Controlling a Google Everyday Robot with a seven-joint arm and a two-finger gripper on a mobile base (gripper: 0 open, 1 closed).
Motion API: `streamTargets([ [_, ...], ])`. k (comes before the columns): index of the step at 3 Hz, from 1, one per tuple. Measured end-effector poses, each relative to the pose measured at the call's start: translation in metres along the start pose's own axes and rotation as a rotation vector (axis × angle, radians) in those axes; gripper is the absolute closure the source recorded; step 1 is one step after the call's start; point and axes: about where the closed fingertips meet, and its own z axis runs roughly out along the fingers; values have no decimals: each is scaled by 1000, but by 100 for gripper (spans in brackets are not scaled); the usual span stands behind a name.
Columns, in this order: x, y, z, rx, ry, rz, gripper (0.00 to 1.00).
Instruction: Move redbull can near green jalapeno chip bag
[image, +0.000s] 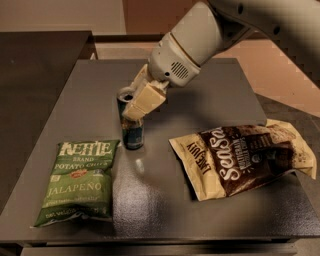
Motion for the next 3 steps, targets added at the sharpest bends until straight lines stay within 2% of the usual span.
streamTargets([
  [1, 3, 2, 5, -3, 10, 1, 100],
  [2, 1, 6, 9, -6, 2, 1, 82],
  [3, 0, 8, 9, -6, 3, -2, 58],
])
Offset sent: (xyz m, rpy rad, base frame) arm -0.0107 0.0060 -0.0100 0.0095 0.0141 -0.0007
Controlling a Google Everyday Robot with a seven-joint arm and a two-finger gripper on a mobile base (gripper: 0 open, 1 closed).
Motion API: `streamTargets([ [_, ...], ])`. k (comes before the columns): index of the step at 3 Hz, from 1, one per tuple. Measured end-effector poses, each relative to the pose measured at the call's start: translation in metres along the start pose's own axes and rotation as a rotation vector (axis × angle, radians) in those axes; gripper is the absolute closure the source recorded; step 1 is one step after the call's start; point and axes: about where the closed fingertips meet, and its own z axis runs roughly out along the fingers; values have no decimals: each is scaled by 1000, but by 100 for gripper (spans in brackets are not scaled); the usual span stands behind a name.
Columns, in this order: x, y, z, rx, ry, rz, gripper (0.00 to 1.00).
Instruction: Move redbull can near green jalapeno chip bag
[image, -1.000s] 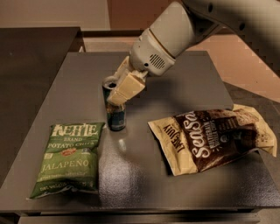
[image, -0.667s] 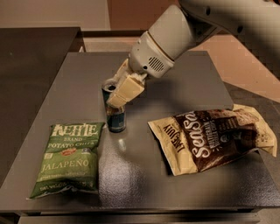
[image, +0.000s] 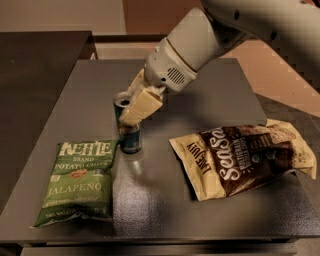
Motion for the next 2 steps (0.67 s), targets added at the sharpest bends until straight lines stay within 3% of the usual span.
streamTargets([
  [2, -3, 2, 1, 0, 2, -7, 12],
])
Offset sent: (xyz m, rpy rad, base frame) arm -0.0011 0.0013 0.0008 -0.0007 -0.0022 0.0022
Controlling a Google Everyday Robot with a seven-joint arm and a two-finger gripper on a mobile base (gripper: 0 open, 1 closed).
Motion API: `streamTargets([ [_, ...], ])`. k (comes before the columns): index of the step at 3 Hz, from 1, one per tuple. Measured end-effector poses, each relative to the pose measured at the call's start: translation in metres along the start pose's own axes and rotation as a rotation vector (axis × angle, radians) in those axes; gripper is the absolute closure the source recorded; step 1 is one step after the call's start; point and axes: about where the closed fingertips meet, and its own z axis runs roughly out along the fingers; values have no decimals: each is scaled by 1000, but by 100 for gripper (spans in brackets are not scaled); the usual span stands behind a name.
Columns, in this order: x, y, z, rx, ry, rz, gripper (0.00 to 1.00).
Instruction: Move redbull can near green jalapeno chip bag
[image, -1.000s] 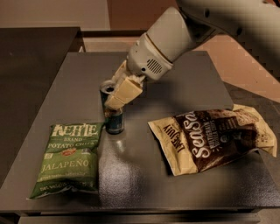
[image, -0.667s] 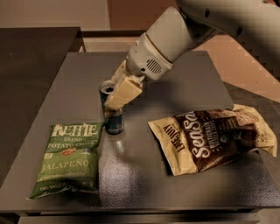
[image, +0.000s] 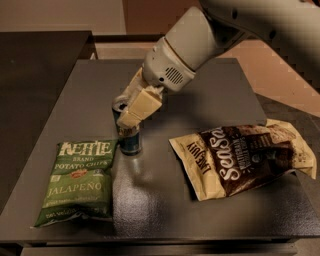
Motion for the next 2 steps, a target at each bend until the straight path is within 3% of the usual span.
streamTargets([
  [1, -1, 1, 0, 0, 1, -3, 0],
  [2, -1, 1, 0, 0, 1, -3, 0],
])
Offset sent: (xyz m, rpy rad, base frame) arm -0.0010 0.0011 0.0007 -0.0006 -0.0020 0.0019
